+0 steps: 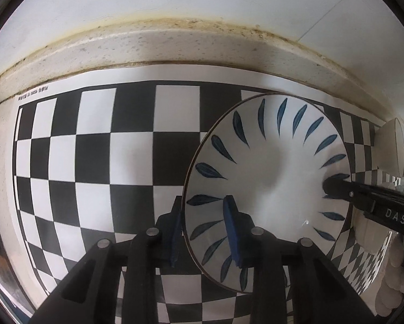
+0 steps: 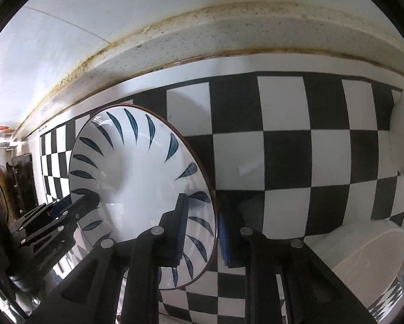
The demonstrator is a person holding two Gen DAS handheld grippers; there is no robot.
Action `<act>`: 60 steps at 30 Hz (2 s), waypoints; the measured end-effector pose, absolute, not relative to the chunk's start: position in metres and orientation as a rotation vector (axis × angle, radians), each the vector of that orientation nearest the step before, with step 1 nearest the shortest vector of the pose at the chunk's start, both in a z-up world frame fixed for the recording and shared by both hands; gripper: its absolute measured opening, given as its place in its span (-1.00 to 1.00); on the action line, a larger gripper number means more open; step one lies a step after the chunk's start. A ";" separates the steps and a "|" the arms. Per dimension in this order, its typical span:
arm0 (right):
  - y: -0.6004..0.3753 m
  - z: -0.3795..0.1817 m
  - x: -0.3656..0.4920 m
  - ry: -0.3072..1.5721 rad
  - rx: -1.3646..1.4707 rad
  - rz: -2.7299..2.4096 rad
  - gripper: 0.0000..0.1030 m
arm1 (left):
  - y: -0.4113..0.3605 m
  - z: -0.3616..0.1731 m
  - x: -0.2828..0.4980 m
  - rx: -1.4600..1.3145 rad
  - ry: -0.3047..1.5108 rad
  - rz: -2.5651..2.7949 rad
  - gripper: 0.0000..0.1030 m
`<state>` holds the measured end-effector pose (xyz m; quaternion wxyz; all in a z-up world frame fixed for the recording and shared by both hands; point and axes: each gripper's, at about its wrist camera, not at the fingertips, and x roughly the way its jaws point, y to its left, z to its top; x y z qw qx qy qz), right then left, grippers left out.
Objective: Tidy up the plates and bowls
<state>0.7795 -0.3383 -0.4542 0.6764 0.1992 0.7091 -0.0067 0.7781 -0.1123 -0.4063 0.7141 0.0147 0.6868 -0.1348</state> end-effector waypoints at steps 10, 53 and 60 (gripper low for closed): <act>-0.329 -0.410 0.755 1.528 0.420 0.037 -0.65 | -0.109 -0.369 0.759 0.037 1.461 -0.286 -0.49; -0.286 -0.424 0.495 1.645 0.435 0.112 -0.69 | -0.082 -0.381 0.536 0.179 1.603 -0.333 -0.49; -0.281 -0.430 0.505 1.659 0.414 0.105 -0.70 | -0.083 -0.386 0.535 0.190 1.616 -0.337 -0.49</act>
